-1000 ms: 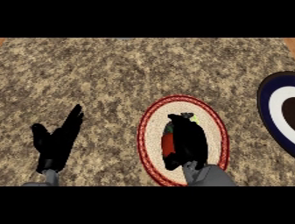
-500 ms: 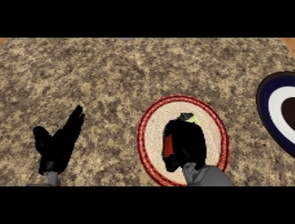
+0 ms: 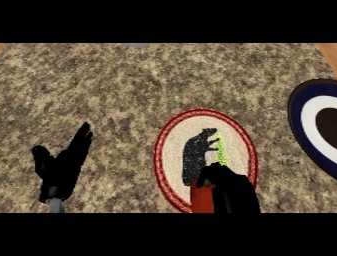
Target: Pick the bell pepper from the placemat and place it in the plate
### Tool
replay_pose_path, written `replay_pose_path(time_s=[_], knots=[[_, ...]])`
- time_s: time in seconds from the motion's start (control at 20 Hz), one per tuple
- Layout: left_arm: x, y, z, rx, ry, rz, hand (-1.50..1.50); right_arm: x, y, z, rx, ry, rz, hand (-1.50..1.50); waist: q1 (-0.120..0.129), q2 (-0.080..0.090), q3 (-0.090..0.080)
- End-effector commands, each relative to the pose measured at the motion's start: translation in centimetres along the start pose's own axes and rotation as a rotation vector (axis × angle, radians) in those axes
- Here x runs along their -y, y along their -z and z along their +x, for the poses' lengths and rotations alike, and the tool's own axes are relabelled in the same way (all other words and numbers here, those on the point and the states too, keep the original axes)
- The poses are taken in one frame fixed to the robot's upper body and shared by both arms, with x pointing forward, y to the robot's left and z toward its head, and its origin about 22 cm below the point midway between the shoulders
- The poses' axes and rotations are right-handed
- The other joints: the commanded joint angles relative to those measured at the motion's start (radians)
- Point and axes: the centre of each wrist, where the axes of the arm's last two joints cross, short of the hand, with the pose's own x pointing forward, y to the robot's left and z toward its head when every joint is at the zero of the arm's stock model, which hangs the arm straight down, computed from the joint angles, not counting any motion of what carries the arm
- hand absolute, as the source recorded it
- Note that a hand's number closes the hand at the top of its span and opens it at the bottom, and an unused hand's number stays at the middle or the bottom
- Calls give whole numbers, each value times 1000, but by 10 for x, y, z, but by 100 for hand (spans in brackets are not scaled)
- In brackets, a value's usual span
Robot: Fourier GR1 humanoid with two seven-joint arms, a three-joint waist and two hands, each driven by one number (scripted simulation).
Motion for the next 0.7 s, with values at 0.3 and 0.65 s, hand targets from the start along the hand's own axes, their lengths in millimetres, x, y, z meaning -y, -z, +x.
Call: replay_pose_path(time_s=[0.3,0.65], knots=[[-13,1,3,-62,5,17,0,58,-53,-9,62,274,-517,150,-4,6,-5],[17,-3,-9,-71,4,-17,0,65,-44,-44,-107,416,-688,150,18,14,-4]])
